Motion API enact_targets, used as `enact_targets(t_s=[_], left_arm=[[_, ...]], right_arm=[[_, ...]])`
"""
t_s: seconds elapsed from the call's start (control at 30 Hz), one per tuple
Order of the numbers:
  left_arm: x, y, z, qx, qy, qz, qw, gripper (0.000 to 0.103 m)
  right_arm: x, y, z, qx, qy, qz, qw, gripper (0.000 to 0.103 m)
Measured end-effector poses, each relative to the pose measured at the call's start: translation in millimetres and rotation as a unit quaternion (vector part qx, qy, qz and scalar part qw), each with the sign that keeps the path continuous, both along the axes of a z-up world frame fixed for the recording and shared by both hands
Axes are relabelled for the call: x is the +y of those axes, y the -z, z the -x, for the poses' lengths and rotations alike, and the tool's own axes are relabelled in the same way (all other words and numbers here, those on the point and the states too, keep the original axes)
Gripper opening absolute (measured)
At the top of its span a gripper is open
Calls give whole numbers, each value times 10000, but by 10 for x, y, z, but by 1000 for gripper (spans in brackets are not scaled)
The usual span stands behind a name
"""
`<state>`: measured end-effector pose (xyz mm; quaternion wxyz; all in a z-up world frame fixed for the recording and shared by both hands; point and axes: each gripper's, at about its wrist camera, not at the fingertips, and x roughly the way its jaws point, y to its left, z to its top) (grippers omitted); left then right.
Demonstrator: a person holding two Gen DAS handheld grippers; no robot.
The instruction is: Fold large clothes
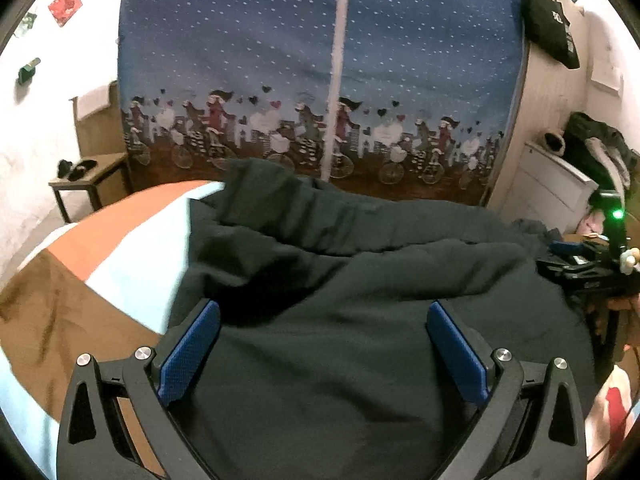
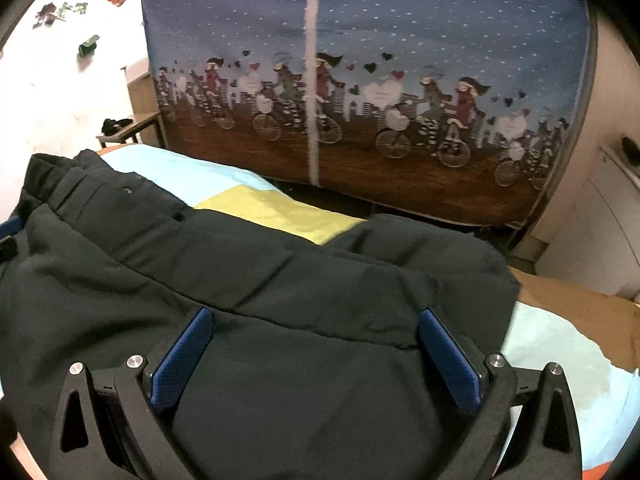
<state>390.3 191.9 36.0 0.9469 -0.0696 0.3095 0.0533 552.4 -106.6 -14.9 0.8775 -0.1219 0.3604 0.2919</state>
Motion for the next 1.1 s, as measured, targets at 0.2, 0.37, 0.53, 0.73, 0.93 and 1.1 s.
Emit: enact_targets(t_s=[0.2, 0.37, 0.53, 0.73, 0.93, 1.1], left_arm=[[261, -1, 105, 223, -428, -47, 9988, 102], [656, 137, 195, 529, -723, 658, 9938, 102], [920, 206, 267, 724, -792, 1243, 9864, 102], [979, 237, 279, 890, -634, 1462, 9832, 102], [1059, 381, 255, 1026, -500, 2073, 9716, 102], [1153, 465, 257, 1068, -453, 2456, 9624, 102]], right_arm=[[-142, -71, 83, -210, -49, 209, 9995, 103], [-363, -97, 83, -266, 217, 192, 9992, 103], [-774, 12, -49, 134, 702, -198, 9972, 103], [-1280, 264, -236, 1141, 990, -1117, 9822, 103], [-1393, 513, -325, 1858, 880, -1462, 9677, 103], [-1445, 786, -363, 2398, 870, -1937, 9473, 103]])
